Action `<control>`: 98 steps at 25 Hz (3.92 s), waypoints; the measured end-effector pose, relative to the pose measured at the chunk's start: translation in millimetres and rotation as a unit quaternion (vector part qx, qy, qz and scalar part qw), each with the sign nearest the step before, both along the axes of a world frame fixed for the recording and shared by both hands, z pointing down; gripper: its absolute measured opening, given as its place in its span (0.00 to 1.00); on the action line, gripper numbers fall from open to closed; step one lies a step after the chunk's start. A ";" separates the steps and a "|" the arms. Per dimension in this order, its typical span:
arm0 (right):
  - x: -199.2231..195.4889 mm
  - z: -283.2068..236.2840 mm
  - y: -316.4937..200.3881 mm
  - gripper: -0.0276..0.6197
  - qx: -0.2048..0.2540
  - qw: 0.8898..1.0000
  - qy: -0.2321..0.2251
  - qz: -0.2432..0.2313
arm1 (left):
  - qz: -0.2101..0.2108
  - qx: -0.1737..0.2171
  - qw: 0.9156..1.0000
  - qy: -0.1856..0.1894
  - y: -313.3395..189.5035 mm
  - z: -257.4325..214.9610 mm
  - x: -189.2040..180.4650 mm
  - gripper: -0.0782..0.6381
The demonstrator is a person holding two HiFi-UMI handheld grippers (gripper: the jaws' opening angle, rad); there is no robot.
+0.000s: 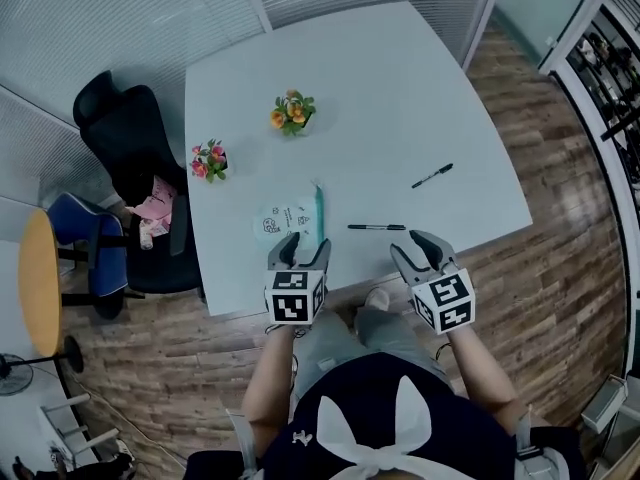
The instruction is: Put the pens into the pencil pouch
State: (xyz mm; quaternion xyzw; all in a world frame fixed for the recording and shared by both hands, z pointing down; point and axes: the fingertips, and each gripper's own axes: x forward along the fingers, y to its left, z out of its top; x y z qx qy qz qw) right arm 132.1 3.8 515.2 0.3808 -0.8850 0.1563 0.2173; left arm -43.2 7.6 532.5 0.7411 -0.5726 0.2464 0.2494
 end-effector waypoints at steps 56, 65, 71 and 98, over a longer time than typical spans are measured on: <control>-60.0 38.4 -37.8 0.34 -0.075 0.997 -0.010 -0.001 | 0.064 -0.129 0.988 0.053 -60.2 73.6 -28.3 0.18; -60.8 35.2 -41.0 0.34 -0.070 0.997 -0.003 -0.005 | 0.079 -0.090 0.990 0.079 -62.0 42.3 -45.3 0.17; -37.8 41.5 -48.7 0.34 -0.061 0.998 0.020 0.001 | 0.069 -0.079 0.991 0.083 -61.6 29.8 -59.4 0.17; 5.1 161.0 -41.0 0.32 -0.121 0.955 0.221 -0.155 | 0.028 -0.068 0.992 0.106 -61.2 19.4 -63.2 0.17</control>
